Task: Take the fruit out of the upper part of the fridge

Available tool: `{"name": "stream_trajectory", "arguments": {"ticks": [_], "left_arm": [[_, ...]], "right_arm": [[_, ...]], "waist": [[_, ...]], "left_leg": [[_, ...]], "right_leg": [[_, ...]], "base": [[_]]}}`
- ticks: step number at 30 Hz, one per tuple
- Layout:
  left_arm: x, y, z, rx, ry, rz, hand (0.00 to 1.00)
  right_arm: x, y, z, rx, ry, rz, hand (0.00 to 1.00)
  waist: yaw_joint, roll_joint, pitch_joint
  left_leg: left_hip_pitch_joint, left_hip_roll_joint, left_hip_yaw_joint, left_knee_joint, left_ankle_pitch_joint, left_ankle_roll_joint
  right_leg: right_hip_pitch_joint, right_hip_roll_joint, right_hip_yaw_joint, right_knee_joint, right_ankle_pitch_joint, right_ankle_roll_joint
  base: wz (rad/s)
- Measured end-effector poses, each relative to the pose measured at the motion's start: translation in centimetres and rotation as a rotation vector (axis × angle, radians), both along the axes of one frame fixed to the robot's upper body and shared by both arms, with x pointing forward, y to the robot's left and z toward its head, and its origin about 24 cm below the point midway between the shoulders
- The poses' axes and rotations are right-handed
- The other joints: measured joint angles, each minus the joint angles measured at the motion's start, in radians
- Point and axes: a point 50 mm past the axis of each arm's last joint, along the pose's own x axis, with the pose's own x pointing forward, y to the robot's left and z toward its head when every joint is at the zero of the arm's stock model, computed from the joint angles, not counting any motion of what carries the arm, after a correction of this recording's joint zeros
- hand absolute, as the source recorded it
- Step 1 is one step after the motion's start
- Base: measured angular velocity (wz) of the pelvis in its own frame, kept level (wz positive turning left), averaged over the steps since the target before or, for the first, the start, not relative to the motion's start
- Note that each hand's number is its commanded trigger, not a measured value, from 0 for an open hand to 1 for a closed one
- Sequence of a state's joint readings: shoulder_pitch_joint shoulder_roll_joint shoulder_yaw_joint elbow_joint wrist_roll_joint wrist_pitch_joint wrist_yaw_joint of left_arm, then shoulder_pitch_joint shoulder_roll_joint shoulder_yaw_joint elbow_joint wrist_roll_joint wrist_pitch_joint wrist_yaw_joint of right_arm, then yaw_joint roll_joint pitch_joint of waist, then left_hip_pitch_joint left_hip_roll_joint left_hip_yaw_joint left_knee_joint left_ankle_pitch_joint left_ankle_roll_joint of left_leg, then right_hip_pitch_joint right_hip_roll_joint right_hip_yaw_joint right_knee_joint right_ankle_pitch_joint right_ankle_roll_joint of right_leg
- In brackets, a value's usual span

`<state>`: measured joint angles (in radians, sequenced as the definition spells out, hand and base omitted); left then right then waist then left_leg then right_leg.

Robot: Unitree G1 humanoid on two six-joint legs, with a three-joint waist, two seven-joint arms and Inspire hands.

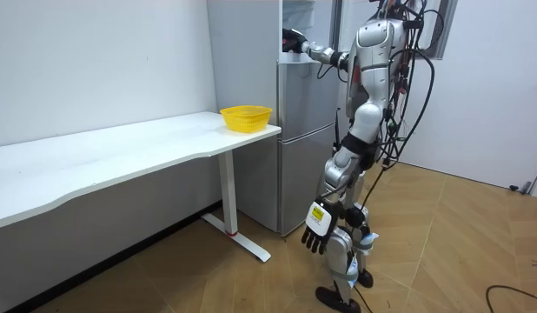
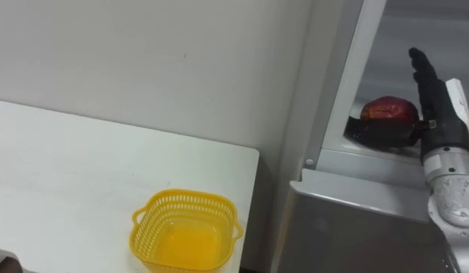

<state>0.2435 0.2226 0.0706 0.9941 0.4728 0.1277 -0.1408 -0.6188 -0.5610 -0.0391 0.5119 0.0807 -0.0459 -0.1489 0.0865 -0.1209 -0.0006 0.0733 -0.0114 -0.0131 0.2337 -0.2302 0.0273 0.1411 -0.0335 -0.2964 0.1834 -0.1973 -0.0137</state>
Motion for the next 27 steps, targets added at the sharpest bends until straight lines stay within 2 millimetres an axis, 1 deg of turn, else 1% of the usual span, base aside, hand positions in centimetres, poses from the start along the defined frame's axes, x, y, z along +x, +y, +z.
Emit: {"name": "stream_trajectory", "arguments": {"ticks": [1,2,11,18,23,27], "left_arm": [[0.1,0.1,0.0,0.003,0.000,0.002,0.00],[0.1,0.2,0.1,0.006,0.001,0.003,0.00],[0.0,0.3,0.1,0.014,0.017,0.012,0.00],[0.1,0.3,0.1,0.016,0.013,0.012,0.00],[0.1,0.3,0.1,0.016,0.015,0.008,0.00],[0.2,0.3,0.1,0.019,0.015,0.010,0.00]], "right_arm": [[0.0,-0.2,-0.4,0.005,0.022,-0.004,0.83],[0.2,-0.3,-0.5,0.009,0.043,-0.003,1.00],[0.7,-0.6,-0.7,0.014,0.107,0.044,1.00],[0.8,-0.5,-0.7,0.000,0.118,0.061,1.00],[1.0,-0.3,-0.1,-0.001,0.098,0.060,1.00],[1.0,0.0,0.3,-0.006,0.087,0.074,1.00]], "waist": [[0.001,-0.005,-0.0017],[0.001,-0.007,-0.0029],[0.002,-0.006,-0.0018],[0.001,-0.004,-0.0008],[0.000,0.003,0.0038],[-0.001,0.007,0.0043]], "left_leg": [[0.005,0.000,-0.002,-0.002,0.000,0.000],[0.006,0.001,-0.004,-0.009,0.000,0.000],[0.009,0.000,-0.002,-0.005,0.000,0.000],[0.010,0.000,-0.002,-0.004,0.000,0.000],[0.009,0.000,-0.003,-0.007,0.000,0.000],[0.006,0.001,-0.003,-0.007,0.000,0.000]], "right_leg": [[0.005,-0.001,-0.003,0.000,0.000,0.000],[0.006,-0.001,-0.005,0.001,0.000,0.000],[0.011,0.001,-0.004,0.001,0.000,0.000],[0.012,0.001,-0.005,0.001,0.000,0.000],[0.009,0.000,-0.006,0.001,0.000,0.000],[0.007,0.001,-0.006,0.001,0.000,0.000]], "base": [[0.04],[0.04],[0.00],[0.00],[0.00],[0.00]]}}
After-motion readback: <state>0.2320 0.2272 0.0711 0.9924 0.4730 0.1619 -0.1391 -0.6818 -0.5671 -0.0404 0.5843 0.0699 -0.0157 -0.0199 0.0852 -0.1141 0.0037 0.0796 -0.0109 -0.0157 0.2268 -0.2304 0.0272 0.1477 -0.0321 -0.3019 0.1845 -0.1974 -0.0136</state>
